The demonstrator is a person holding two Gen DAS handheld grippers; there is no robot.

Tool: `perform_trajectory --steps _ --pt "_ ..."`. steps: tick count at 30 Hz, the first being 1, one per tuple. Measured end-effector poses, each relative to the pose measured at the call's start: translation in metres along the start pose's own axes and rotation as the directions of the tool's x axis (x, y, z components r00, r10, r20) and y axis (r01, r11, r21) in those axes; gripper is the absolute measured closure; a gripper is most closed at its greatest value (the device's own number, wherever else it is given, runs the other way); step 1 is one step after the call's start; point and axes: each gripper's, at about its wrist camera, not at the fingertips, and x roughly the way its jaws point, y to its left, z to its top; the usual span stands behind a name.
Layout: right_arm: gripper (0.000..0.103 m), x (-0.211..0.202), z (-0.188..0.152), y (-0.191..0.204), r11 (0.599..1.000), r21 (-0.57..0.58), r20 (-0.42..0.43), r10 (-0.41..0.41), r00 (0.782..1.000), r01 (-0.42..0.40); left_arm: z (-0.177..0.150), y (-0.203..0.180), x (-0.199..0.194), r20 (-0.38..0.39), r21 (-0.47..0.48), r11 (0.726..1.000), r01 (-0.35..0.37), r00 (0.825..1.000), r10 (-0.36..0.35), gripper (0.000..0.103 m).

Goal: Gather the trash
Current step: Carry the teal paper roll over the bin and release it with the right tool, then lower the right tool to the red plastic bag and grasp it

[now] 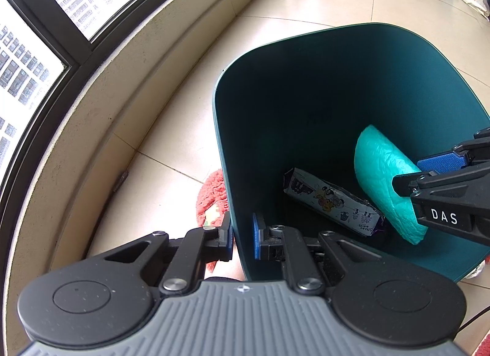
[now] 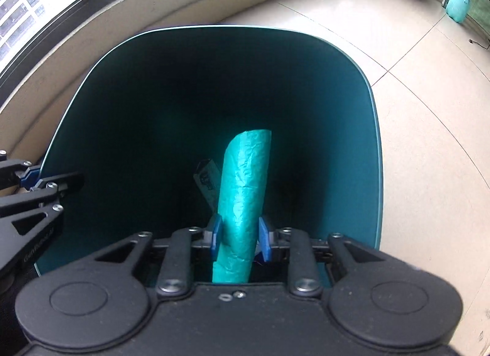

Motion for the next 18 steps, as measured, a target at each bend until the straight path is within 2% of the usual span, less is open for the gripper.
perform_trajectory --steps 6,10,18 --pt "0.065 -0.018 -0.008 0.0 1.0 -0.006 0.033 0.028 0.999 -0.028 -0.001 0.0 0.001 0.001 0.001 1.0 -0.003 1.0 0.003 0.092" --pt "0.063 -0.04 -0.017 -0.005 0.998 -0.003 0.071 0.068 0.995 -0.068 -0.001 -0.001 0.0 0.002 0.001 1.0 -0.008 1.0 0.008 0.092" --pt "0.058 -0.101 -0.045 -0.042 0.992 0.028 0.17 0.119 0.978 -0.126 -0.001 -0.001 0.0 0.001 -0.005 1.0 -0.012 1.0 0.012 0.091"
